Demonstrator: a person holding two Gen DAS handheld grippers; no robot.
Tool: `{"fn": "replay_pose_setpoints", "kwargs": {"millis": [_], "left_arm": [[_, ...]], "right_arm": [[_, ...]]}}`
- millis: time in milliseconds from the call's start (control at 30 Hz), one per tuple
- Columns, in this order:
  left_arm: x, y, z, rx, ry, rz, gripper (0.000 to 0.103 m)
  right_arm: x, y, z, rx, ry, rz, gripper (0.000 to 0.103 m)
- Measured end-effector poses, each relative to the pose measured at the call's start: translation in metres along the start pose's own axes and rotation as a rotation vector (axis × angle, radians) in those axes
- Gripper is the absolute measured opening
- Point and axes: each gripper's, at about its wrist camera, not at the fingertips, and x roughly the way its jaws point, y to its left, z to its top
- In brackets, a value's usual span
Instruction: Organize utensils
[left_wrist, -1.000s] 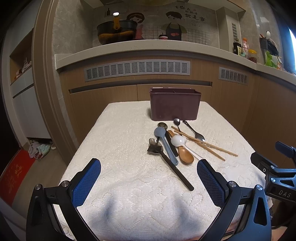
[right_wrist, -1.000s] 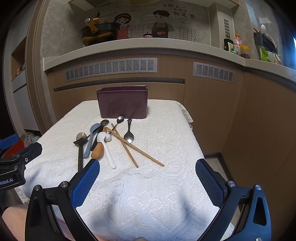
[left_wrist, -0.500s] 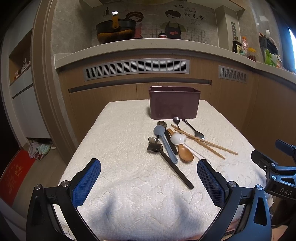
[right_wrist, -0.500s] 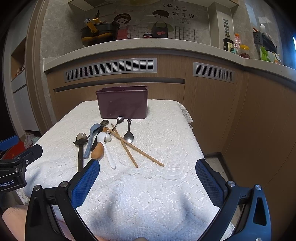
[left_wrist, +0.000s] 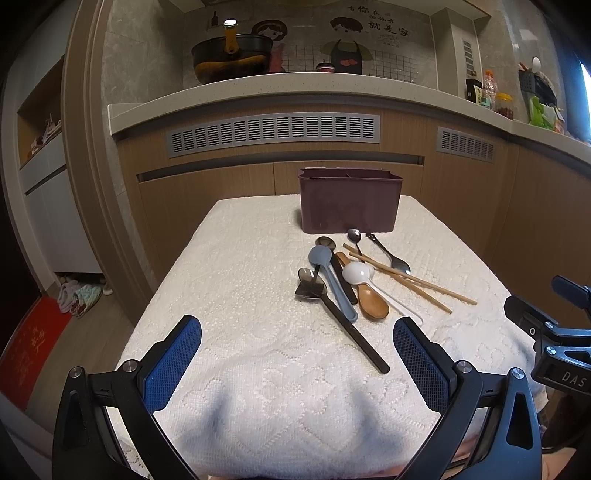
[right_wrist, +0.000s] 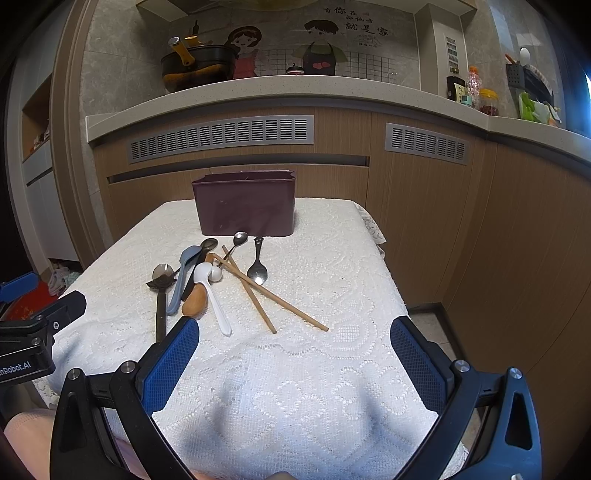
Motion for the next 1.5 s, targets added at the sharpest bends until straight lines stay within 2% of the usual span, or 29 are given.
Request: {"fn": "replay_pose_setpoints", "kwargs": {"millis": [633,1000,1300,1500], "left_arm": [[0.0,0.0,0.0,0.002,0.005,-0.002,0.103],[0.022,0.004,0.01,0.033,0.051,-0.006,0.103],[0.064,0.012,0.039,0.025,0.098,-0.043,0.103],[0.092,0.045,0.066,-0.067,0.093,-0.045,0.103]], "right_arm": [[0.001,0.0,0.0,0.001,0.002,0.0,0.103],[0.012,-0.004,0.015,-0.026,-0.006,-0.013,0.103],[0.053,-0.002,0.04,-0.062,0.044,0.014,0.103],[0.106,0.007,0.054,-0.116,0.17,0.058,0.103]]}}
